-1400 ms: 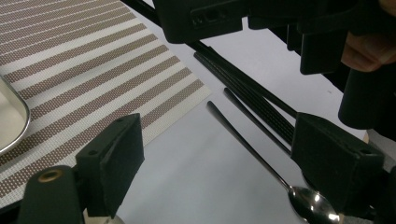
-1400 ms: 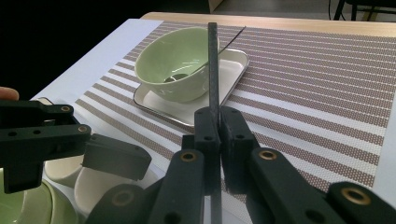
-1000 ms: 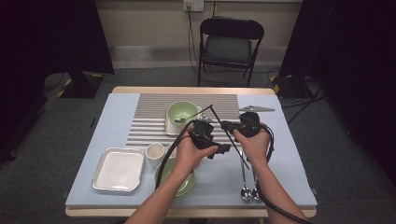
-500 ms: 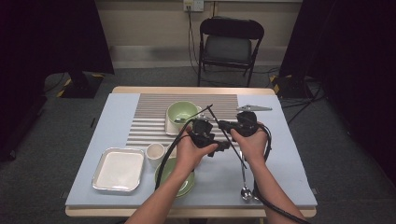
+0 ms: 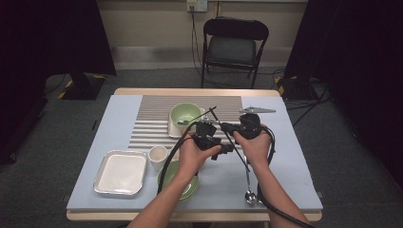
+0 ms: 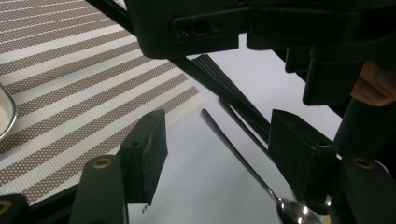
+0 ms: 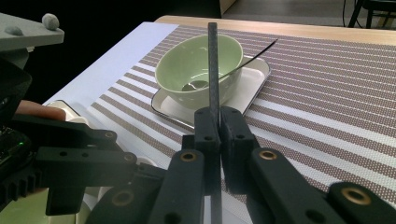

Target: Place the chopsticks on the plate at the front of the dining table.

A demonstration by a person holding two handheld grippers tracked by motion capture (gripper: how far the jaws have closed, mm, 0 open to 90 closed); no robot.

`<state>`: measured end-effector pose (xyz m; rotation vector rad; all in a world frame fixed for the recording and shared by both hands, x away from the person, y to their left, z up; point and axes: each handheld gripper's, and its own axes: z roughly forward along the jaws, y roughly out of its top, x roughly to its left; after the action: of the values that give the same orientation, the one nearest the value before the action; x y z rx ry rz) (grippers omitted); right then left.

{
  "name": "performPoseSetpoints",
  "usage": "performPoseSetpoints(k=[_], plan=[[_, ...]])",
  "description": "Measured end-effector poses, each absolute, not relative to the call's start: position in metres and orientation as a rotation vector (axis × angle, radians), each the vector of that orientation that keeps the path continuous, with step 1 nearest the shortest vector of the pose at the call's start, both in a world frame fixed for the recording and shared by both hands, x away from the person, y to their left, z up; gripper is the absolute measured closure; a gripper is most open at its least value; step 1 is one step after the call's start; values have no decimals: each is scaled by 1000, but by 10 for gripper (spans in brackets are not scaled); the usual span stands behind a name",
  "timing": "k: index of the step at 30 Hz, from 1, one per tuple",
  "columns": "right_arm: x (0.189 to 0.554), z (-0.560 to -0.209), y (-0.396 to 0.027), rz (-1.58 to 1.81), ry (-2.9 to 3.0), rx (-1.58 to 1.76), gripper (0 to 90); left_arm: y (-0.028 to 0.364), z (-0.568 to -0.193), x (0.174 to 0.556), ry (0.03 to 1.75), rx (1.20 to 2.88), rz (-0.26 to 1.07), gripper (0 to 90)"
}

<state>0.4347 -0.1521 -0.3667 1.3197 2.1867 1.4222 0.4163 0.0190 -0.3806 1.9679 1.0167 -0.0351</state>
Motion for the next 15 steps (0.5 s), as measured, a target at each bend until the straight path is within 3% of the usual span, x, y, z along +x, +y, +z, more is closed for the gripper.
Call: performPoseSetpoints(k=[12, 15], plan=[[434, -367, -149, 1439, 2192, 1315, 862, 19, -378, 417, 1104, 1894, -76, 419], [434, -366, -148, 1442, 2193, 1313, 862, 19, -378, 416, 1126, 1899, -71, 472]])
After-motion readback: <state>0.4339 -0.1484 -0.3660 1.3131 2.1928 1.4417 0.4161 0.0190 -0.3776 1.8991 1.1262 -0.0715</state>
